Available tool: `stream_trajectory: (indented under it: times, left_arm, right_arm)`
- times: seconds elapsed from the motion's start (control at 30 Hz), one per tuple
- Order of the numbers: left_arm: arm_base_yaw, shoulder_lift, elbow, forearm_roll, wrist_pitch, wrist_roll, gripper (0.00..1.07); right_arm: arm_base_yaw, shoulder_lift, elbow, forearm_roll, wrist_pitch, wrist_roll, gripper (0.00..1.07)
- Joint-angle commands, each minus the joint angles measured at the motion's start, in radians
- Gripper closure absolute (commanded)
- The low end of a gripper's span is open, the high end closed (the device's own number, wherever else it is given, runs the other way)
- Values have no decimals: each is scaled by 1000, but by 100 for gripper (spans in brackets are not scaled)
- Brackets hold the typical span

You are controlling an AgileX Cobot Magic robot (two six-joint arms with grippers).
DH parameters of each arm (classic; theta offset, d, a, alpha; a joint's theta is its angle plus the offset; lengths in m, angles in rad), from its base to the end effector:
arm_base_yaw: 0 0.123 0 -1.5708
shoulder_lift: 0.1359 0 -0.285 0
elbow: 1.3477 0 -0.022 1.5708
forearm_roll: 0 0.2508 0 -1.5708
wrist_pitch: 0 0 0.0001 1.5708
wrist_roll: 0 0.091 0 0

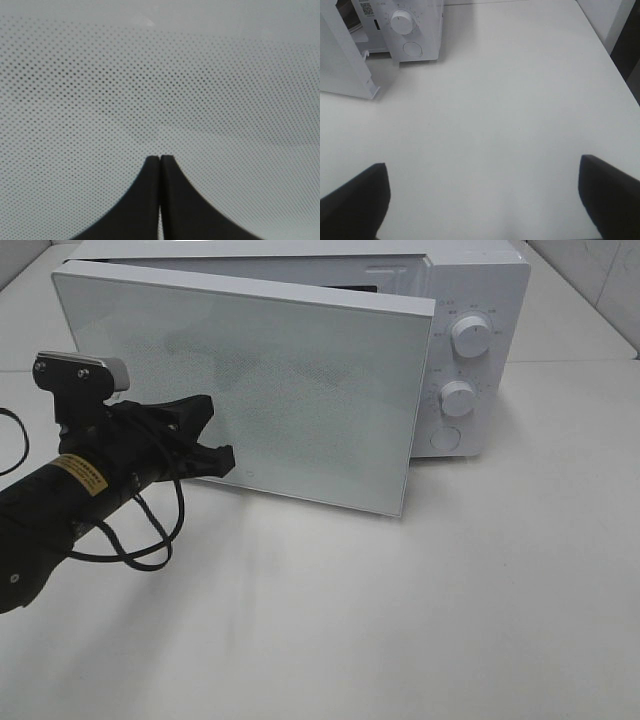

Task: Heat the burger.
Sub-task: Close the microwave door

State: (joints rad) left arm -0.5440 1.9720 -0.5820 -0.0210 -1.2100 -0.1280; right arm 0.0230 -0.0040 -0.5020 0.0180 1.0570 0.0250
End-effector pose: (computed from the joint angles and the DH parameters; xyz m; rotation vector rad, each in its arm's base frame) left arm 0.2782 -0.1662 0.1233 0.3276 1.6556 -0.4968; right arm -0.0056 0.0013 0.2781 0.0012 2.0349 0.0517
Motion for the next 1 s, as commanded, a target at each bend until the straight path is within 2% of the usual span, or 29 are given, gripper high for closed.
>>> stream_trajectory:
  times: [0.03, 0.1, 0.53, 0.63, 0.67, 0.7, 0.87, 1.0]
  left_arm:
    - [-20, 5, -27, -86, 15, 4, 107]
    - [-30, 17, -57, -139, 26, 4, 107]
    - [-35, 57, -191, -170, 83, 4, 107]
    - [-45, 67, -231, -185, 123, 30, 107]
    - [-52, 76, -256, -189, 147, 67, 107]
    - [-58, 80, -270, -191, 158, 81, 107]
    - [-76, 99, -338, -236, 197, 113, 107]
    - [-76, 112, -389, -274, 231, 117, 107]
  right_arm:
    - [0, -21, 2, -3, -2, 5, 8]
    - [0, -21, 2, -3, -2, 5, 8]
    - [0, -20, 2, -3, -2, 5, 8]
    - [0, -20, 2, 0, -2, 5, 8]
    - [0, -20, 2, 1, -2, 5, 8]
    - [0, -20, 2, 1, -2, 5, 8]
    - [0, -20, 2, 1, -2, 5, 8]
    - [0, -20, 2, 1, -2, 5, 8]
